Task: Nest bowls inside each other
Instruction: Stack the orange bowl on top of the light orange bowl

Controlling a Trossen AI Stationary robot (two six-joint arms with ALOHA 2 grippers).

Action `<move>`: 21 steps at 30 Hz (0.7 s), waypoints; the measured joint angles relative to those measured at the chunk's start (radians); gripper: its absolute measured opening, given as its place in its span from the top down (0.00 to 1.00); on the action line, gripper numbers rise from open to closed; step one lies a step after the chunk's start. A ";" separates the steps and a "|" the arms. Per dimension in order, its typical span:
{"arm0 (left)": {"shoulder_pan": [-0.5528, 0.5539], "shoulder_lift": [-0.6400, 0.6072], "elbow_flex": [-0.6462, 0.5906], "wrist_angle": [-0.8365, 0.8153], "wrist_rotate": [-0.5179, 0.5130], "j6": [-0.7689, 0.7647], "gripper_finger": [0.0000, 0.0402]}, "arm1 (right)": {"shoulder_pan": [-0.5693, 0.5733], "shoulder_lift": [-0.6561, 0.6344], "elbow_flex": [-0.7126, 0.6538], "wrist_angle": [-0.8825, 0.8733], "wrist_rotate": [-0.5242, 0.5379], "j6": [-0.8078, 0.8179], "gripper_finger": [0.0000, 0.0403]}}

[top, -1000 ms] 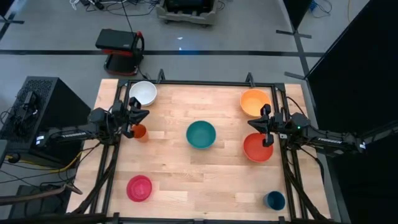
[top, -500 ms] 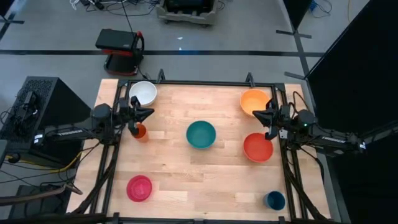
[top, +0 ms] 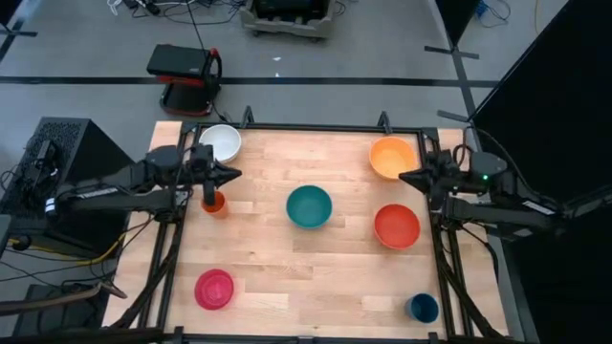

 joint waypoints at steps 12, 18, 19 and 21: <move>0.000 0.100 0.022 0.050 0.014 -0.028 1.00 | 0.000 0.135 0.004 -0.211 -0.042 0.149 1.00; 0.000 0.126 0.022 0.065 0.026 -0.049 1.00 | 0.000 0.252 0.004 -0.320 -0.004 0.158 1.00; 0.000 0.130 0.022 0.068 0.028 -0.052 1.00 | 0.000 0.271 0.004 -0.338 0.003 0.160 1.00; 0.000 0.139 0.022 0.073 0.032 -0.059 1.00 | 0.000 0.310 0.004 -0.375 0.016 0.163 1.00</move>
